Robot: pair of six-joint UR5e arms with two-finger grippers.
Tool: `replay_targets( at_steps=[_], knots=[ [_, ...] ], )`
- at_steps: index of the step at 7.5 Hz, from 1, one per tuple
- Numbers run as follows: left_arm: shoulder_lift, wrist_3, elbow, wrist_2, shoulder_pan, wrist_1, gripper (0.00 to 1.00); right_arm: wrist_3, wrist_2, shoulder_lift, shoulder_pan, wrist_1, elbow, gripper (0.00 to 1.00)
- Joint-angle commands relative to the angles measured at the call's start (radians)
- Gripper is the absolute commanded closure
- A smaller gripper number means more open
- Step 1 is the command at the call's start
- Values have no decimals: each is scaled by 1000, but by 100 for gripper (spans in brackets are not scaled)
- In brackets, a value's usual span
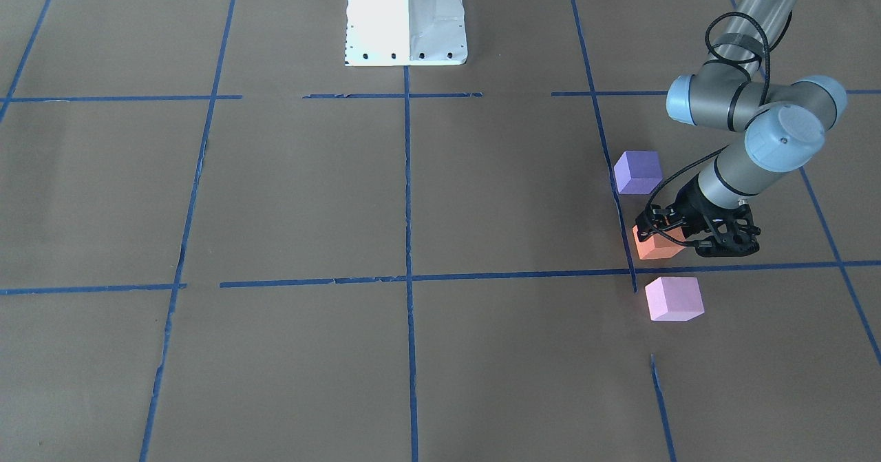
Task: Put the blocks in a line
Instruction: 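Lower the orange cube between the pink and purple cubes, aligning it, then open the left gripper and lift it away from the cubes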
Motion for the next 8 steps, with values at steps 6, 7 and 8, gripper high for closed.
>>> replay_targets(
  at_steps=[6,7,8],
  knots=[
    [65,13,-337,-1,-164,173,0,0,0,0,0,0,0,0],
    [63,13,-371,-1,-184,200,0,0,0,0,0,0,0,0],
    [66,15,-373,-1,-186,202,0,0,1,0,0,0,0,0]
  ],
)
